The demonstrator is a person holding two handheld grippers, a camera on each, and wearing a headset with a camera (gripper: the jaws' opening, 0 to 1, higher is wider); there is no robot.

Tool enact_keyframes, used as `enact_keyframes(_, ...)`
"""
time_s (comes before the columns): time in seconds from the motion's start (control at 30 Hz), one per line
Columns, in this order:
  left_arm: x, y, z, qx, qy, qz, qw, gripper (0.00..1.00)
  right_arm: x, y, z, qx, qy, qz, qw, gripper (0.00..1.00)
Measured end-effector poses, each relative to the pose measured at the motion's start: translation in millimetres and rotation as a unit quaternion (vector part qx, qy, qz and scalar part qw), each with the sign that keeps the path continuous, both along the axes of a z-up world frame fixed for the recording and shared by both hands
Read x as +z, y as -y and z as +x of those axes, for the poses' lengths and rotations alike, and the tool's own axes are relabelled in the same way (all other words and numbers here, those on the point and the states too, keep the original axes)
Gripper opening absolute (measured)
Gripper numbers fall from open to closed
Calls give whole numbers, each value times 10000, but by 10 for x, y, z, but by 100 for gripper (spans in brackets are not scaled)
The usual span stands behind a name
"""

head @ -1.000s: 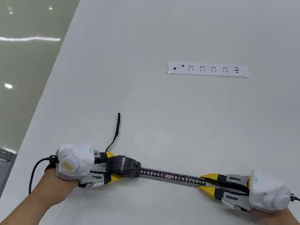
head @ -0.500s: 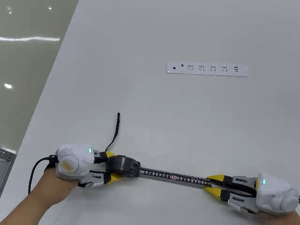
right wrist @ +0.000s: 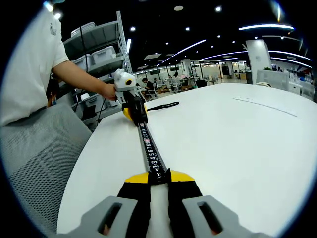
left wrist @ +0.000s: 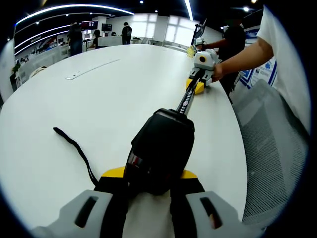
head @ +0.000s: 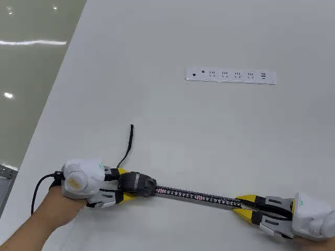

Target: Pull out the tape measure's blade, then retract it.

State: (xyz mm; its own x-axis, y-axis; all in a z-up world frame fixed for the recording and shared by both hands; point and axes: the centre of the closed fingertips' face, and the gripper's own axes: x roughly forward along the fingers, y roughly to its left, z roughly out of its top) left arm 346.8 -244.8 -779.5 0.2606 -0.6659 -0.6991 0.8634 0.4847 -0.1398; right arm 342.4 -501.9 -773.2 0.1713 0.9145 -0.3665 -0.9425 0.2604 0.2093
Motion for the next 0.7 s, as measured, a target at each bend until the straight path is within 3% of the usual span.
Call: enact_keyframes(0.7,4,3,-4,1,-3,-3,10000,29,-18,196,1,-144,-40,-32,9999,10)
